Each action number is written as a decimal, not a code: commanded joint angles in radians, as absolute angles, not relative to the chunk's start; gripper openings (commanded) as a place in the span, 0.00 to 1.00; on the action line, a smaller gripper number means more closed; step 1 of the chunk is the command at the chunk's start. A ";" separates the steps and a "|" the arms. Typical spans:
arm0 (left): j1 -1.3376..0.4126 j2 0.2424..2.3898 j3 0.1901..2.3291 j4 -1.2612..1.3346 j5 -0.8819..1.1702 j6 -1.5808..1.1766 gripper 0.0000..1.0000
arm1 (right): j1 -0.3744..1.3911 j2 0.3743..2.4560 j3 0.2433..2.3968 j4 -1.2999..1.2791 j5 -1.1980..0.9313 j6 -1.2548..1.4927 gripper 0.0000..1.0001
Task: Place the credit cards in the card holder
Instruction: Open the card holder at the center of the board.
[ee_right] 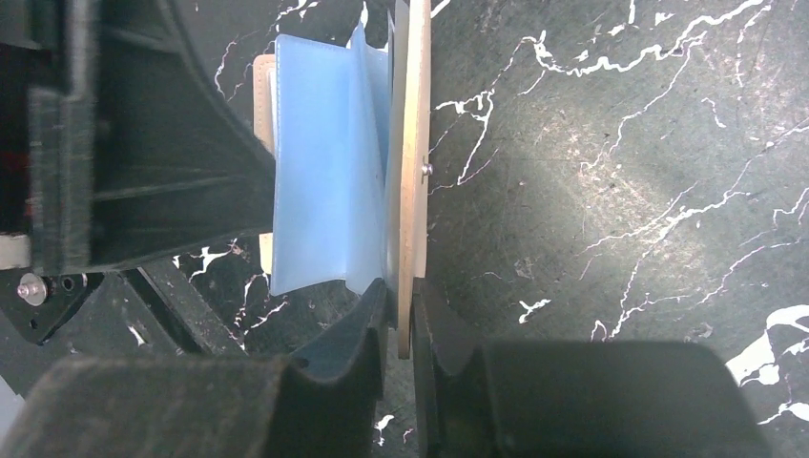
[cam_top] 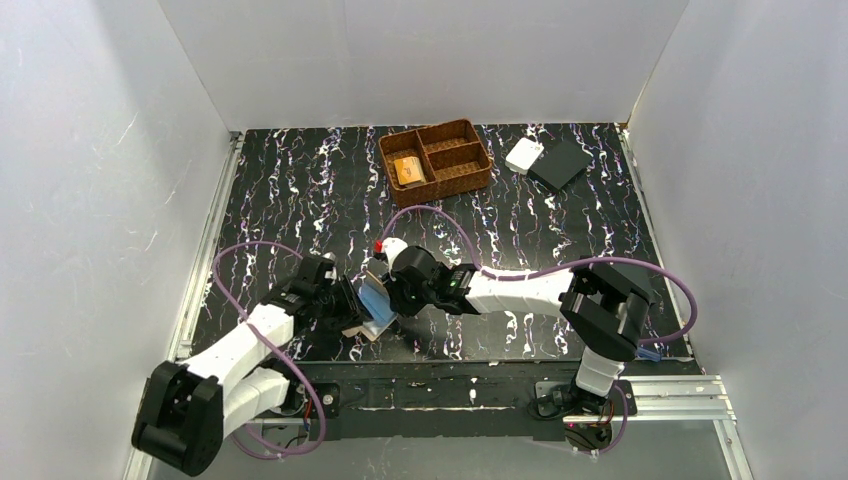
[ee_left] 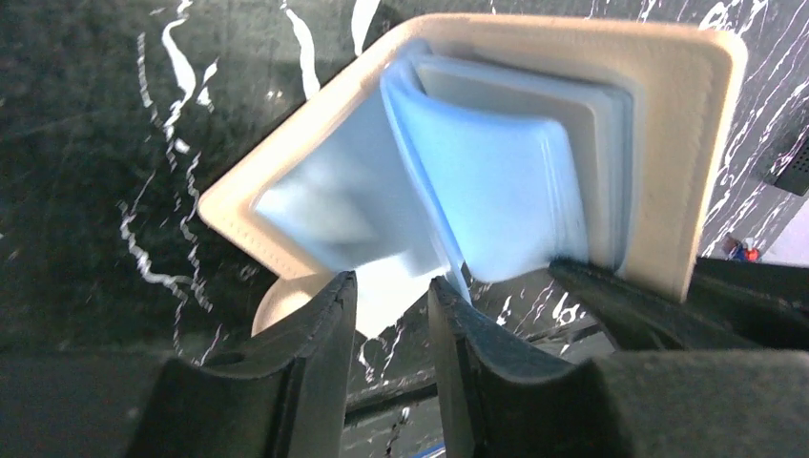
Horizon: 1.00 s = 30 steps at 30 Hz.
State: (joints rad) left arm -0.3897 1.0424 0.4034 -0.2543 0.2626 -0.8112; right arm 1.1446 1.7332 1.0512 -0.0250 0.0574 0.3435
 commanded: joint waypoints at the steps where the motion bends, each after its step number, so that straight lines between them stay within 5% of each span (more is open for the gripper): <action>1: -0.388 0.907 0.463 -0.449 0.198 -0.767 0.36 | 1.146 1.717 1.083 -0.009 0.070 0.362 0.21; 9: -0.385 0.901 0.598 -0.470 0.249 -0.734 0.53 | 1.145 1.724 1.084 -0.009 0.065 0.362 0.22; 18: -0.385 1.107 0.645 -0.339 0.248 -0.715 0.35 | 1.144 1.715 1.083 -0.009 0.063 0.366 0.32; 30: -0.385 1.217 0.637 -0.339 0.196 -0.677 0.34 | 1.100 1.693 1.090 -0.009 0.026 0.370 0.52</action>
State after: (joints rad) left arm -0.3889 1.2003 0.6247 -0.3183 0.2310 -0.7120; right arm 1.1267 1.7329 1.0512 -0.0265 0.0448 0.3637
